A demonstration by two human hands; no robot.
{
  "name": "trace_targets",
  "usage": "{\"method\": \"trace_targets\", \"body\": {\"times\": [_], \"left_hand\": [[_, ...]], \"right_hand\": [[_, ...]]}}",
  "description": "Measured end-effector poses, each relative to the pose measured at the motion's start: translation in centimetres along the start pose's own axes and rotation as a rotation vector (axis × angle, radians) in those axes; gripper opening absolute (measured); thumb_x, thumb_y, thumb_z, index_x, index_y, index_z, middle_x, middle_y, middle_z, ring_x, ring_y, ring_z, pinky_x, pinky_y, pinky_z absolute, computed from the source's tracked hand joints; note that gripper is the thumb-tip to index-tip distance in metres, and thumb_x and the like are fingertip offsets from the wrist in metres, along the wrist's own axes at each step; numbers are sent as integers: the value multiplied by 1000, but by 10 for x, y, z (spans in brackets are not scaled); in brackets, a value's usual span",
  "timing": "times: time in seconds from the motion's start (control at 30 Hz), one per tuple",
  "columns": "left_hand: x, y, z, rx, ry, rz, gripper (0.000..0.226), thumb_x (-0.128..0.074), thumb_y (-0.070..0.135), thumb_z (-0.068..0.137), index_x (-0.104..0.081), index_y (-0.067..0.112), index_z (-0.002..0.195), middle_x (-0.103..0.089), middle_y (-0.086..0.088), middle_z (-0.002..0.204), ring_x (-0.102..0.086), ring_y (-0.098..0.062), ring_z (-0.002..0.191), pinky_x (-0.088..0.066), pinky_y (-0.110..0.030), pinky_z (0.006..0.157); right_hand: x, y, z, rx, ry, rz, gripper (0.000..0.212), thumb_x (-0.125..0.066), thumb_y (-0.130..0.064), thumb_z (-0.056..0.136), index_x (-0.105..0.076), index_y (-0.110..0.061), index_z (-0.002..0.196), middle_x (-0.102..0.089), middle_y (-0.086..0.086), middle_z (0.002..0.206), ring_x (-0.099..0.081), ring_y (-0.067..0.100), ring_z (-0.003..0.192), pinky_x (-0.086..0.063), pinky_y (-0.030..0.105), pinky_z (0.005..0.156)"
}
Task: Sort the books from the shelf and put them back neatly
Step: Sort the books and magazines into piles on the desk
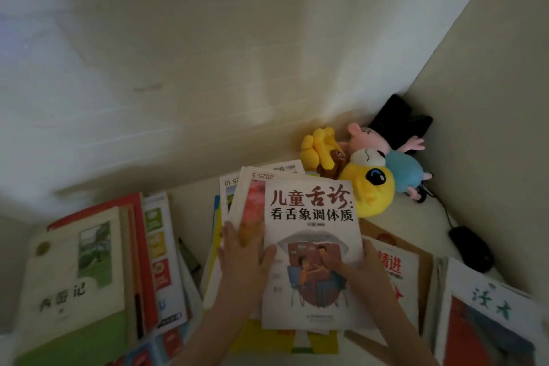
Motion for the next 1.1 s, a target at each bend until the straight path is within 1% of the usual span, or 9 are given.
{"method": "trace_targets", "body": {"times": [0.07,0.13,0.23,0.4,0.53,0.67,0.87,1.0,1.1], "left_hand": [[-1,4,1,-15,10,-5,57,-33,43,100,-7,40,150,12,-15,158,13,-33,146,2,-48,119],[3,4,0,-57,26,-115,51,-34,44,99,-15,48,147,-4,-13,158,-2,-34,147,-12,-50,119],[19,0,-6,-14,48,-313,50,-40,35,100,-28,30,148,-19,-4,157,-16,-26,146,-22,-41,117],[42,-17,-1,48,105,-266,49,-43,29,101,-30,23,148,-39,-3,143,-50,-17,115,-46,-31,90],[42,-35,6,132,24,-281,51,-52,28,97,-35,21,145,-49,-5,135,-57,-17,102,-51,-33,85],[46,-38,8,174,66,-406,72,-70,30,85,-32,14,143,-51,0,122,-54,-14,92,-48,-25,72],[46,-40,6,151,73,-352,68,-74,27,81,-40,15,138,-45,-10,130,-56,-26,107,-50,-37,91],[43,-38,3,158,56,-636,60,-73,14,82,-36,20,128,-58,-6,116,-62,-17,86,-52,-28,66],[41,-34,6,176,89,-762,61,-73,14,82,-31,22,125,-59,-7,112,-63,-17,83,-49,-26,62]], "right_hand": [[9,4,0,-46,-8,90,46,-80,-15,74,-51,-17,110,-60,-8,94,-56,2,79,-45,10,48],[14,8,-2,-72,-45,140,39,-77,-15,77,-55,-16,109,-66,-1,98,-64,14,80,-51,20,54],[19,11,-7,-99,-56,240,39,-75,-12,77,-59,-12,113,-71,8,101,-71,25,82,-56,34,61],[29,12,-14,-77,-13,284,39,-76,-11,75,-60,-13,112,-73,7,98,-73,23,75,-55,35,58],[44,8,-14,-44,24,286,40,-76,-13,74,-59,-17,110,-72,3,95,-72,24,73,-55,36,60],[46,10,-20,-46,38,294,48,-76,-21,67,-57,-19,111,-72,5,99,-72,25,76,-56,40,65],[38,9,-30,-55,75,315,31,-71,-11,79,-58,-26,103,-71,0,94,-70,27,79,-55,37,62],[27,14,-35,-72,92,333,37,-72,-14,79,-58,-27,111,-72,2,97,-70,29,84,-58,41,64],[18,17,-35,-78,84,295,38,-73,-19,79,-59,-28,114,-72,6,103,-71,29,87,-58,52,73]]}}
Point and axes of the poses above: each hand's wrist, its own z-axis towards the middle knuckle, its own x-axis out of the back of the hand, y = z × x, the point moved 5 cm from there along z, towards the middle knuckle
